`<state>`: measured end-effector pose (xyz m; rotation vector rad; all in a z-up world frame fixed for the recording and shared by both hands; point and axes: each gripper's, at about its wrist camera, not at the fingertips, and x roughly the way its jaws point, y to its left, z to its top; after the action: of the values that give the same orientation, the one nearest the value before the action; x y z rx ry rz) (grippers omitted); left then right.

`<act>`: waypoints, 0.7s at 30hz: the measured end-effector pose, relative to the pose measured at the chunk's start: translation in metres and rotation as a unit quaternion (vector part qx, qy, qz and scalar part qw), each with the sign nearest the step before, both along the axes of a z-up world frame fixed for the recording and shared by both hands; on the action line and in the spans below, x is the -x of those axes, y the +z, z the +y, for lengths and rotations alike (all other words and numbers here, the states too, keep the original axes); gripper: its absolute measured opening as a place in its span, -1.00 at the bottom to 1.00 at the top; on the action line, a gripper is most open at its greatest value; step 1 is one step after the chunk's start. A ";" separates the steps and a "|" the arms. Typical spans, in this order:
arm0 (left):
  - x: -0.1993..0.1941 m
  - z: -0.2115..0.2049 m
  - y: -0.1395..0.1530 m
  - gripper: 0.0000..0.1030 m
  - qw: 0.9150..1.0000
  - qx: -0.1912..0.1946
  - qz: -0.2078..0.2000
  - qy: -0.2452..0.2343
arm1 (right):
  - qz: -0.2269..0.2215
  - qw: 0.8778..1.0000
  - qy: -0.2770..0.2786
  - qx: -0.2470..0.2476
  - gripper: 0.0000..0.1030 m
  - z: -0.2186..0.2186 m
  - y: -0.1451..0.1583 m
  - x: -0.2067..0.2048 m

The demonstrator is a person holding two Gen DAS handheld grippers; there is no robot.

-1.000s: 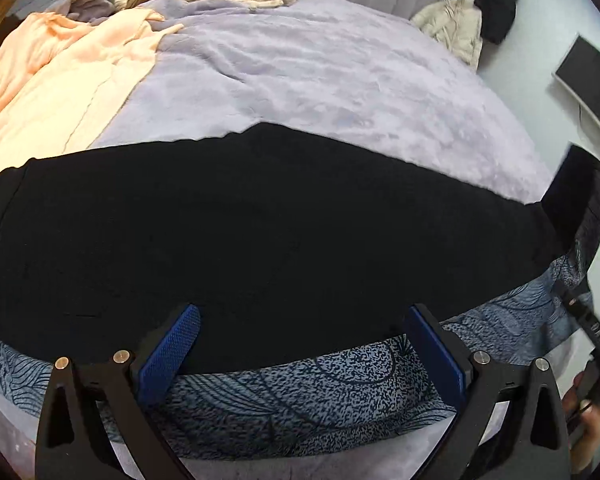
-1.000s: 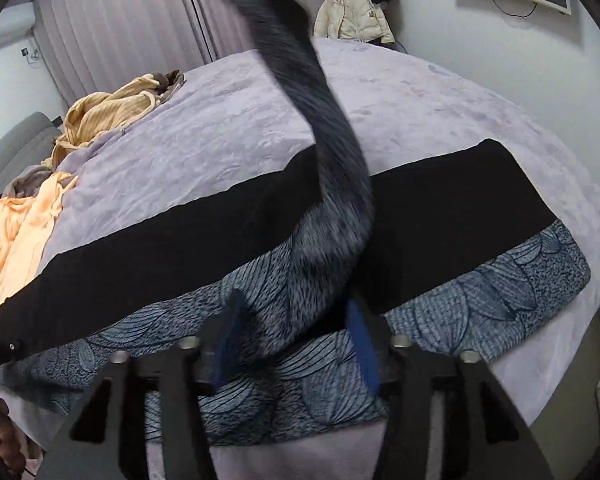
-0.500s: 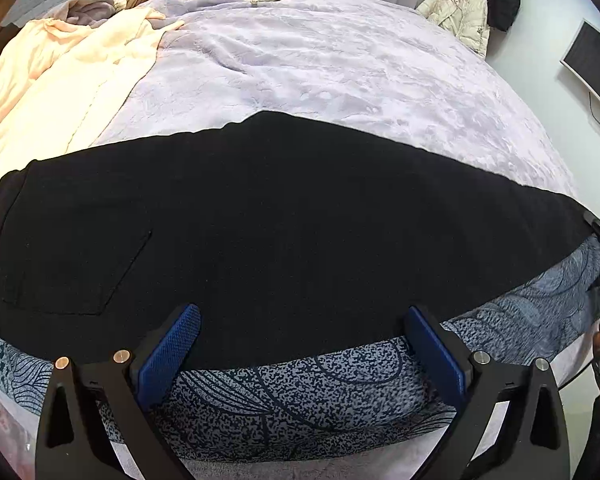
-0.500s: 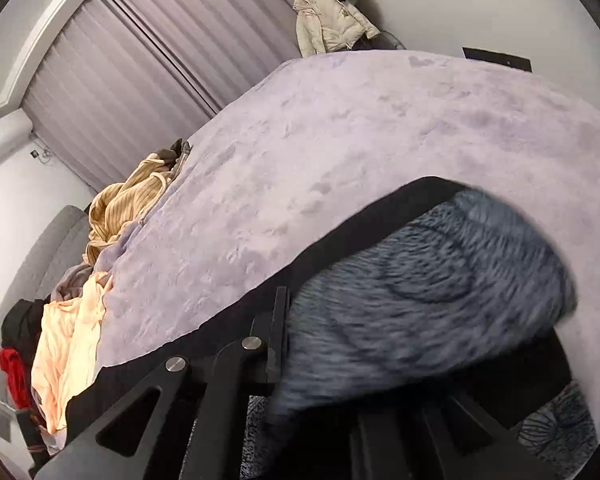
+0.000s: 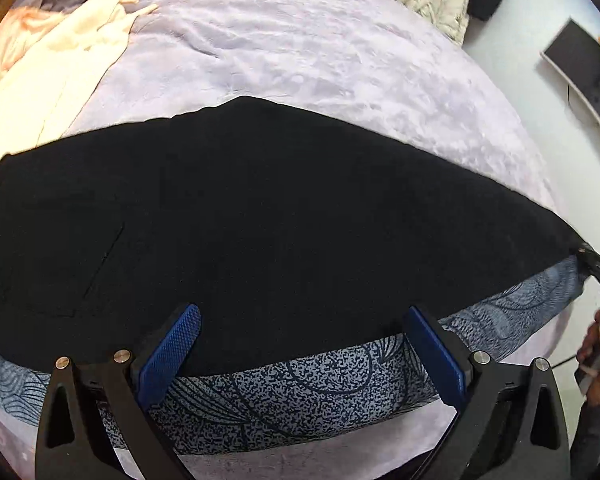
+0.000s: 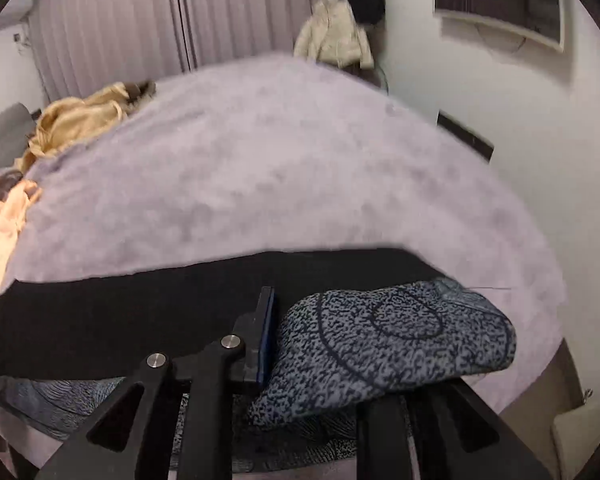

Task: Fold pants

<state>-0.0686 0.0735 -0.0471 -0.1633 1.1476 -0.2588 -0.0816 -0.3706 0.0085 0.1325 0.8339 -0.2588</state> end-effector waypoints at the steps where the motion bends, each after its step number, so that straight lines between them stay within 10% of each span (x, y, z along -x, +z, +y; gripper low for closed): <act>1: 0.001 -0.002 0.003 0.99 1.000 -0.012 -0.001 -0.002 | 0.014 0.999 -0.006 -0.034 -0.57 -0.012 -0.018 -0.003; 4: 0.010 0.006 0.021 0.99 0.999 -0.013 -0.027 0.012 | -0.042 0.995 -0.026 -0.091 -0.55 -0.028 -0.009 0.013; 8: 0.013 0.026 0.020 0.99 0.999 0.012 -0.025 0.030 | -0.113 0.992 -0.021 -0.049 -0.66 -0.022 0.027 0.034; 13: 0.015 0.013 0.002 0.99 0.998 -0.054 -0.015 0.033 | -0.029 0.997 -0.053 -0.055 -0.63 -0.034 -0.021 0.017; 17: 0.034 -0.013 0.024 0.99 0.996 -0.058 -0.064 -0.021 | -0.056 0.994 -0.080 -0.049 0.43 -0.039 -0.012 0.032; 18: 0.036 -0.020 0.024 0.99 0.992 -0.100 -0.079 -0.018 | -0.065 0.994 -0.089 -0.023 0.82 -0.035 -0.007 0.035; 21: 0.031 -0.019 0.002 0.99 0.959 -0.268 -0.085 0.025 | -0.077 0.989 -0.104 0.066 0.89 -0.021 0.008 0.042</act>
<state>-0.0998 0.0543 -0.0454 0.3049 1.0034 0.0888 -0.1233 -0.3911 0.0166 0.1149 0.6480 -0.4932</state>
